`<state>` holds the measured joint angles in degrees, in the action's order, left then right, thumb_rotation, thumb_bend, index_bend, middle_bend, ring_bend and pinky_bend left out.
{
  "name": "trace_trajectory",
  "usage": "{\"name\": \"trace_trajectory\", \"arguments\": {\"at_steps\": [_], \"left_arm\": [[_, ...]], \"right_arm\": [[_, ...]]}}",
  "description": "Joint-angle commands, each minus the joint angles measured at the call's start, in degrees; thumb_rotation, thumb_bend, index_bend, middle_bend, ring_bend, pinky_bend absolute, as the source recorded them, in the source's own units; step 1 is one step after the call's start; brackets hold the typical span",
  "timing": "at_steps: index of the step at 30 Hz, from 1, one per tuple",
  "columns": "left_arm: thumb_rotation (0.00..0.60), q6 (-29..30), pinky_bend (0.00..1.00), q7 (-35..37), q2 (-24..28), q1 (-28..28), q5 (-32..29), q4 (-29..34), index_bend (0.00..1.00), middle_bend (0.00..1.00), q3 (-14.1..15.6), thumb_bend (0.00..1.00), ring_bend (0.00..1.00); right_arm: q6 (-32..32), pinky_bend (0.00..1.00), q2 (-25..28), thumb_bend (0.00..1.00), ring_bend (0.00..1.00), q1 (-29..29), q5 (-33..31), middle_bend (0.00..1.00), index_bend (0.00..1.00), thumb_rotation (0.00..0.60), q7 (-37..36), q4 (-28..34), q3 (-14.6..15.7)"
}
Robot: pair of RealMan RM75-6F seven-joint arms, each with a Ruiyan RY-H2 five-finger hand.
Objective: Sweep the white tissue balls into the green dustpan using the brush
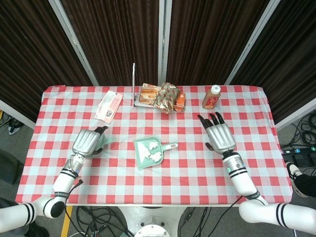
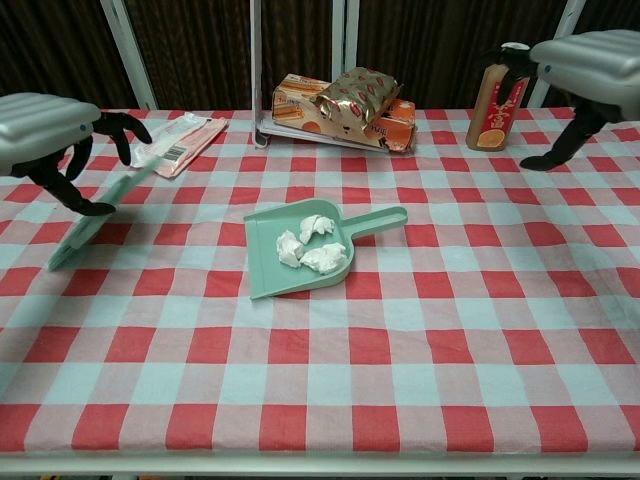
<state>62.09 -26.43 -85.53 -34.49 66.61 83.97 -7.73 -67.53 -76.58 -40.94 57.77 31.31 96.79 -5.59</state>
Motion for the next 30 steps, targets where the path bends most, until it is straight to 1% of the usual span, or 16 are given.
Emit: {"name": "trace_trajectory", "arguments": {"at_steps": [1,3,4,8,10,12,14,16,18,20,24,30], "left_arm": [[0.6,3.2,0.68,-2.4,2.9,1.0,0.6,4.8,0.15,0.26,-0.4,0.15,0.51],[0.6,4.5,0.66,-3.0,4.3,1.6,1.3,6.9,0.14,0.25,-0.3,0.14,0.4],[0.6,5.1,0.65,-2.9,4.9,1.9,1.7,7.7,0.14,0.25,-0.3,0.14,0.38],[0.6,7.8,0.59,0.3,7.8,4.1,2.3,10.3,0.14,0.25,-0.4,0.14,0.37],[0.6,9.3,0.56,3.7,9.3,5.8,2.3,10.9,0.14,0.25,-0.5,0.14,0.37],[0.6,11.1,0.52,7.8,10.5,7.9,2.3,10.6,0.16,0.25,-0.6,0.14,0.36],[0.6,12.8,0.48,11.5,11.3,9.8,2.8,9.4,0.17,0.25,-0.4,0.14,0.34],[0.6,14.5,0.43,15.1,12.1,12.0,3.5,7.5,0.18,0.25,0.3,0.14,0.3],[0.6,15.4,0.35,18.2,13.3,14.2,4.6,5.9,0.19,0.25,1.7,0.14,0.26],[0.6,17.1,0.29,19.0,13.9,16.2,5.1,4.6,0.19,0.25,2.8,0.14,0.23],[0.6,21.9,0.26,18.4,14.1,20.9,6.8,2.4,0.2,0.25,5.4,0.14,0.22],[0.6,27.1,0.24,16.0,14.8,26.5,8.3,3.1,0.22,0.24,8.3,0.14,0.22]], "right_arm": [[-1.8,0.03,2.9,0.11,0.07,2.5,2.3,0.24,0.01,0.6,-2.7,1.1,0.6],[-2.3,0.03,4.1,0.11,0.07,3.6,3.2,0.25,0.01,0.6,-3.7,1.2,0.8],[-2.4,0.03,4.6,0.11,0.07,4.0,3.5,0.25,0.01,0.6,-4.1,1.2,0.9],[-3.1,0.03,6.8,0.11,0.07,6.2,4.8,0.25,0.01,0.6,-5.8,1.5,1.7],[-3.6,0.03,8.2,0.13,0.07,7.6,5.6,0.26,0.01,0.6,-6.9,1.6,2.3],[-4.3,0.04,9.5,0.15,0.07,9.2,6.7,0.26,0.01,0.6,-8.6,1.5,2.9],[-4.8,0.04,10.6,0.2,0.07,10.6,8.1,0.26,0.02,0.6,-11.2,1.2,3.4],[-6.0,0.06,11.6,0.23,0.07,12.6,10.2,0.24,0.04,0.6,-15.0,0.6,3.9],[-7.3,0.06,12.7,0.24,0.05,14.6,13.1,0.23,0.05,0.6,-19.7,-0.2,4.5],[-8.5,0.05,13.5,0.24,0.02,16.2,15.6,0.21,0.05,0.6,-23.5,-1.0,5.3],[-12.1,0.04,13.9,0.24,0.0,20.3,20.6,0.21,0.05,0.6,-30.6,-2.5,7.1],[-16.9,0.03,12.9,0.24,0.0,25.2,23.6,0.21,0.06,0.6,-33.3,-3.0,8.1]]}}
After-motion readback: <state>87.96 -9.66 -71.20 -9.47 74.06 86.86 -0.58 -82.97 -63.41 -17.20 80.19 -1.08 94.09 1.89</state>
